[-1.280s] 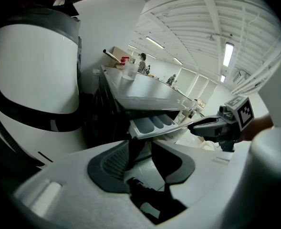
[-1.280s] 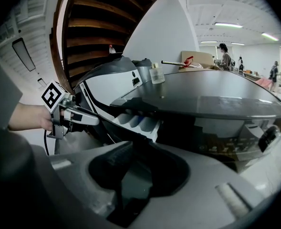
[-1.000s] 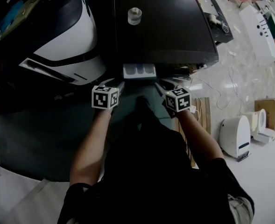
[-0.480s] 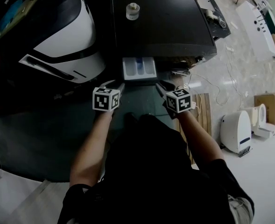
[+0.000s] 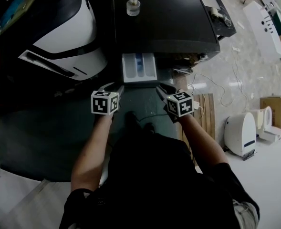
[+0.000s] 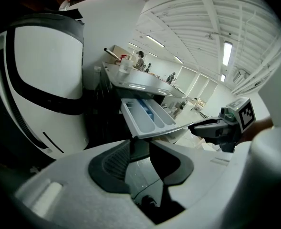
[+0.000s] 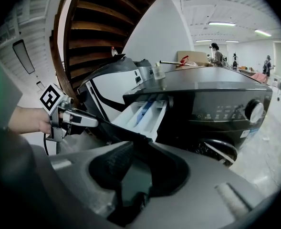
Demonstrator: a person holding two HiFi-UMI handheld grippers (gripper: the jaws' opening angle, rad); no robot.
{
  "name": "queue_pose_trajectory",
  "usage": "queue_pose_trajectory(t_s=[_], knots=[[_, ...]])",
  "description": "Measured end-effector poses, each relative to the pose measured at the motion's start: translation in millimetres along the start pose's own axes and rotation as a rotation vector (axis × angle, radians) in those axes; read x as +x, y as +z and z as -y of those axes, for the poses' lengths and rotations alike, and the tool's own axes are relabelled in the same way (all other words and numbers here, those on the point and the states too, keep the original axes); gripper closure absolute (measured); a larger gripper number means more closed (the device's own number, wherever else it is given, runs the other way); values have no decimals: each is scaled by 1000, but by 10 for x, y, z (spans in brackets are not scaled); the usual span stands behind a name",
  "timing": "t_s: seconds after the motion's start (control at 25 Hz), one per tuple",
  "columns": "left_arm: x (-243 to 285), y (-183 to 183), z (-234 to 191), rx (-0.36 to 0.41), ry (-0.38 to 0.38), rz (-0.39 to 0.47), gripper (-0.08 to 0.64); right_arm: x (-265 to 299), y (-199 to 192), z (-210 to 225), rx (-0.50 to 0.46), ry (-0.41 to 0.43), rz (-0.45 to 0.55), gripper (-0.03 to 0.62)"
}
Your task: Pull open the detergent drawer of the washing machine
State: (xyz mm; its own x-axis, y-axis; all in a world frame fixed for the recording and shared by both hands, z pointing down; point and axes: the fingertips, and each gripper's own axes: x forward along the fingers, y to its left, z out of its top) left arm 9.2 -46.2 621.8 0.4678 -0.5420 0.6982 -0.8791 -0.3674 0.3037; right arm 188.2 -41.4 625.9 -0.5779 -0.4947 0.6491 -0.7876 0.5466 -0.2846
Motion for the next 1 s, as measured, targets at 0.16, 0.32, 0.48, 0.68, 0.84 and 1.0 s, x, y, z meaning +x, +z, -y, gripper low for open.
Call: queue_pose_trajectory(t_s=[0.16,0.32,0.48,0.68,0.84,1.0], knots=[[-35,-33,57,-28,17,27,434,-73,-17,-38,24,5,5,492],[-24,-41,83,-34,-3,25,430,-61,-132,-190,16,86,-37,576],[7,-76,76,88,1,-33,454,-16,-182,-351,-31,89,-65,589],[-90,-15,51,114,-23,-27,453,-97,-161,-265,25,85,-62,589],[-214,101,1,103,-38,23,442,-195,-85,-172,62,47,-36,589],[-317,334,-69,97,-52,94,453,-220,10,-110,59,10,-15,589]])
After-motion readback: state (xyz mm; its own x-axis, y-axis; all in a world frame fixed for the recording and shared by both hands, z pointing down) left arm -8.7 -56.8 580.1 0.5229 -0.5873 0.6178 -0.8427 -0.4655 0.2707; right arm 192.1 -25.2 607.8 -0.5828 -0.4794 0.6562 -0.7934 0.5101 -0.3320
